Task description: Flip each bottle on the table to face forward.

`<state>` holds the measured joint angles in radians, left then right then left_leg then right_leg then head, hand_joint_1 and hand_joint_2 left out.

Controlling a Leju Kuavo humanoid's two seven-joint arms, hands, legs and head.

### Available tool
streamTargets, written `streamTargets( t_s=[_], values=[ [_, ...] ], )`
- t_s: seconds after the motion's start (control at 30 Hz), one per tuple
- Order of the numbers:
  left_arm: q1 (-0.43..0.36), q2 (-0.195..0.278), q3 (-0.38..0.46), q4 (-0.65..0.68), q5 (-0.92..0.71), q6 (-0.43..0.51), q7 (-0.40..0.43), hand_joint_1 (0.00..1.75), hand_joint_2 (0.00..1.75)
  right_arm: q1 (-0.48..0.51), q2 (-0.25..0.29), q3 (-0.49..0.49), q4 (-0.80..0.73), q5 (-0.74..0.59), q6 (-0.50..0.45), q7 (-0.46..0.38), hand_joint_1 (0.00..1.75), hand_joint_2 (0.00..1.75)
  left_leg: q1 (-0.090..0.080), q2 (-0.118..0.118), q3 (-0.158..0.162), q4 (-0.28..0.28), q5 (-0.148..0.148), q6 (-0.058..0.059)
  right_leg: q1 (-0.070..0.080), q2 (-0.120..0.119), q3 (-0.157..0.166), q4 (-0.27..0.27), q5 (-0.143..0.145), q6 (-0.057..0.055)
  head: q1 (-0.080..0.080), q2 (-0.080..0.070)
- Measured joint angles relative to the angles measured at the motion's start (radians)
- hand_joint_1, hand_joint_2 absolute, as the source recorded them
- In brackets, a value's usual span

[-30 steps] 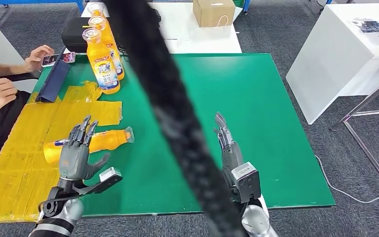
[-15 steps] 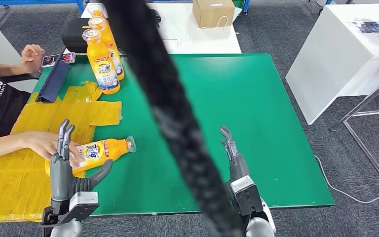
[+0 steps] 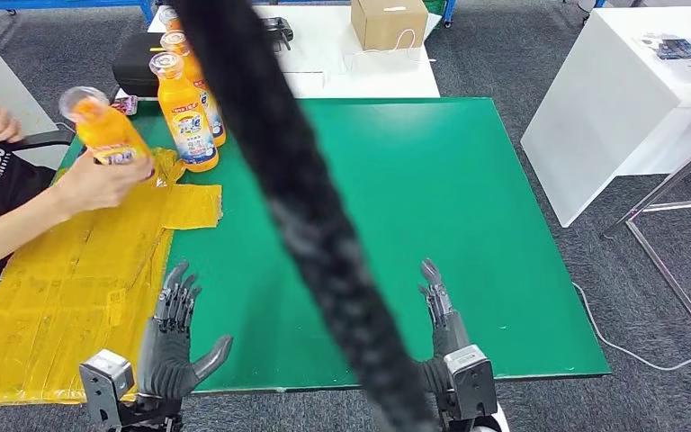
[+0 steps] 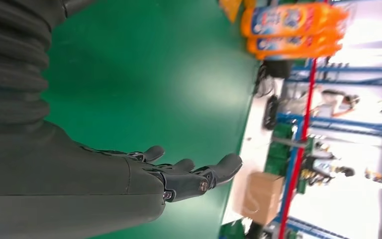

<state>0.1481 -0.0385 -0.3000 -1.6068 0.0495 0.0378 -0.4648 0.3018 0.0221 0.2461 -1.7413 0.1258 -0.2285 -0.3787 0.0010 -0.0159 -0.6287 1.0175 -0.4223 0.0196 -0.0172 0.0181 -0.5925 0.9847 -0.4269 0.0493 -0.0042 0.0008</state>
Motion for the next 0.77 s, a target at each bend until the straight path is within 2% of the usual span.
streamTargets(
  t_s=[0.17, 0.4, 0.77],
  values=[
    [0.021, 0.000, -0.014, 0.038, -0.007, 0.018, 0.017, 0.00, 1.75, 0.034, 0.009, -0.018, 0.000, 0.004, 0.007, -0.014, 0.00, 1.75, 0.000, 0.000, 0.000, 0.000, 0.000, 0.000, 0.000, 0.000, 0.000, 0.000, 0.000, 0.000, 0.000, 0.000],
    [0.021, 0.000, -0.042, 0.073, -0.105, 0.072, 0.027, 0.00, 1.75, 0.049, 0.024, -0.062, 0.000, -0.044, 0.046, -0.038, 0.00, 1.75, 0.000, 0.000, 0.000, 0.000, 0.000, 0.000, 0.000, 0.000, 0.000, 0.000, 0.000, 0.000, 0.000, 0.000],
    [0.017, 0.010, -0.086, 0.091, -0.192, 0.105, 0.040, 0.00, 1.75, 0.054, 0.059, -0.116, 0.000, -0.003, 0.100, -0.044, 0.00, 1.75, 0.000, 0.000, 0.000, 0.000, 0.000, 0.000, 0.000, 0.000, 0.000, 0.000, 0.000, 0.000, 0.000, 0.000]
  ],
)
